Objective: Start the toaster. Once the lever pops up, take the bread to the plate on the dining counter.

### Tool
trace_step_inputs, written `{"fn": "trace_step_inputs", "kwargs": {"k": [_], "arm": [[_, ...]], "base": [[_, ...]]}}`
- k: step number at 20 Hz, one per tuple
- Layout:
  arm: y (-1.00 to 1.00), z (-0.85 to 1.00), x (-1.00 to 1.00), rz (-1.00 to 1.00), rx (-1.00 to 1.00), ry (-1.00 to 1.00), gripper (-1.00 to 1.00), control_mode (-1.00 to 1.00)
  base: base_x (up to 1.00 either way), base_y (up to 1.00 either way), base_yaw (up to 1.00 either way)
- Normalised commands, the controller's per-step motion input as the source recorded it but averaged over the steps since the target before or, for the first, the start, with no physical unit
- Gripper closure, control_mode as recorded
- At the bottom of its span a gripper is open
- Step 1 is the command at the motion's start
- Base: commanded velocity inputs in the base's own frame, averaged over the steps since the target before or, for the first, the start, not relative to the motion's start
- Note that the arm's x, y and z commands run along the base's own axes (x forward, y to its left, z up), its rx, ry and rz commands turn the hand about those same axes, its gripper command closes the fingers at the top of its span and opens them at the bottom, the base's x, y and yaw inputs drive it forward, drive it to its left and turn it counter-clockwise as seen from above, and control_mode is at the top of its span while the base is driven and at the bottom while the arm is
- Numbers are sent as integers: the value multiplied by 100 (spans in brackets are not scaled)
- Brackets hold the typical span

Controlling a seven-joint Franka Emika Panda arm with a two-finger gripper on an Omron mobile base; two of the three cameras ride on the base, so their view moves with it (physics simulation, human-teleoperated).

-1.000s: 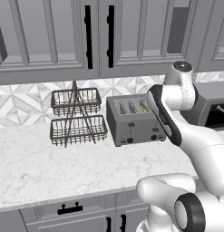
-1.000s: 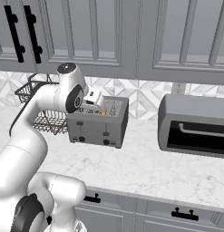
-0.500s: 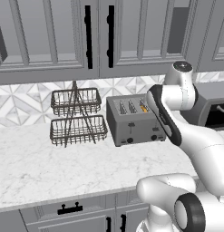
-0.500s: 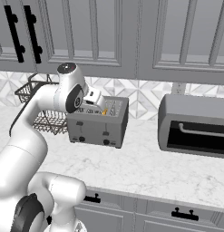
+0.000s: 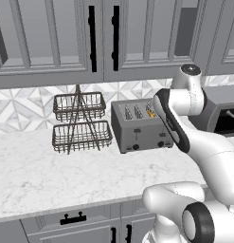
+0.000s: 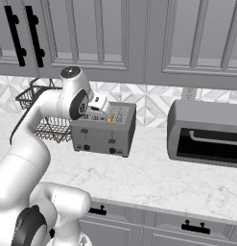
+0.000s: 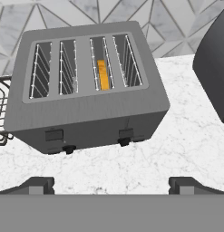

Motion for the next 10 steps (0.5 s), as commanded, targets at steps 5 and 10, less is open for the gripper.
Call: {"fn": "trace_step_inputs", "kwargs": {"k": [5,10], "arm": [[0,0,0,0,0,0,-100,-100],[0,0,0,0,0,0,-100,-100]], "base": [[0,0,0],[0,0,0]]}}
